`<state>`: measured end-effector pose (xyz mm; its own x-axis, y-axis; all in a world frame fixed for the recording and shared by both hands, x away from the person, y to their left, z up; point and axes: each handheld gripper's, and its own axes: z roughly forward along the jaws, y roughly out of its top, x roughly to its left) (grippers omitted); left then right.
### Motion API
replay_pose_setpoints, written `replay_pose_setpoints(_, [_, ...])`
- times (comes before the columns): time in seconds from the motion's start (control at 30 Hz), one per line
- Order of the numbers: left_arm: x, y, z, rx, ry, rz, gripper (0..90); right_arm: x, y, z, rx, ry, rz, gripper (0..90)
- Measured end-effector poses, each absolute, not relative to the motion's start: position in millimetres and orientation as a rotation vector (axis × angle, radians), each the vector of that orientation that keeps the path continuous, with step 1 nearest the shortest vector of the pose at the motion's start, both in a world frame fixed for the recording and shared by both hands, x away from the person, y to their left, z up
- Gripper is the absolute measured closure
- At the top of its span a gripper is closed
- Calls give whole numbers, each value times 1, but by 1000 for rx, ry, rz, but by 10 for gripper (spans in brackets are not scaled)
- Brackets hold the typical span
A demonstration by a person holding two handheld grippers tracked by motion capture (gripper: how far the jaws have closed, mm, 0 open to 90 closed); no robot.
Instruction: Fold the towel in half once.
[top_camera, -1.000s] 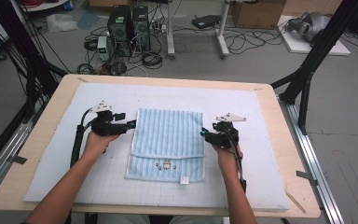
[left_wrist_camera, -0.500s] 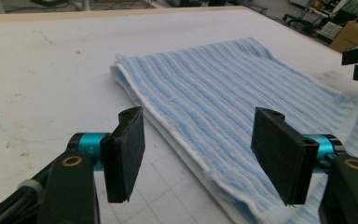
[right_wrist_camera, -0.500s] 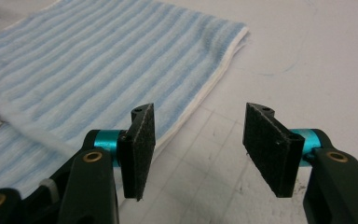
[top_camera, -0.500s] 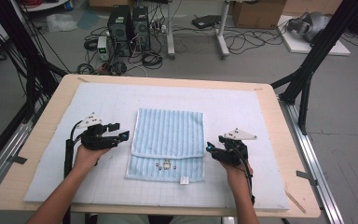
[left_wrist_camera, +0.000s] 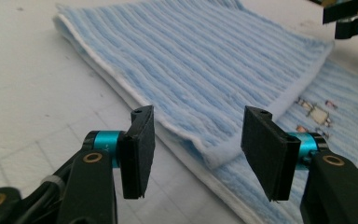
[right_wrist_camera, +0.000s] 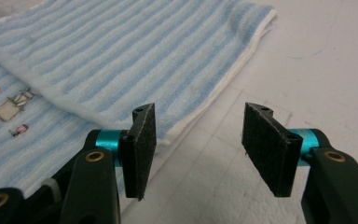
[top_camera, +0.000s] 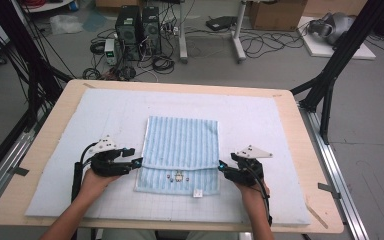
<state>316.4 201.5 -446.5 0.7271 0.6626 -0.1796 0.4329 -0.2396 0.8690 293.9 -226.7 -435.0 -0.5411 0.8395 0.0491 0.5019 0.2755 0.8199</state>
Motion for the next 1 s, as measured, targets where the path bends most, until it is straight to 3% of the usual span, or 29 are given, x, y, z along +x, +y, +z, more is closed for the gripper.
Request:
replay_pose_setpoints(0.27, [316, 184, -449, 1992, 829, 324, 497, 289, -225, -436, 1195, 2171, 1161, 454])
replay_pose_setpoints(0.67, [312, 177, -449, 2045, 782, 377, 841, 290, -199, -441, 1073, 2311, 1143, 507])
replay_pose_setpoints(0.87, [312, 182, -446, 1971, 793, 347, 848, 294, -193, -441, 1048, 2318, 1070, 773])
replay_pose_setpoints(1.0, [312, 184, -444, 1933, 801, 330, 849, 292, -194, -439, 1020, 2323, 1067, 870])
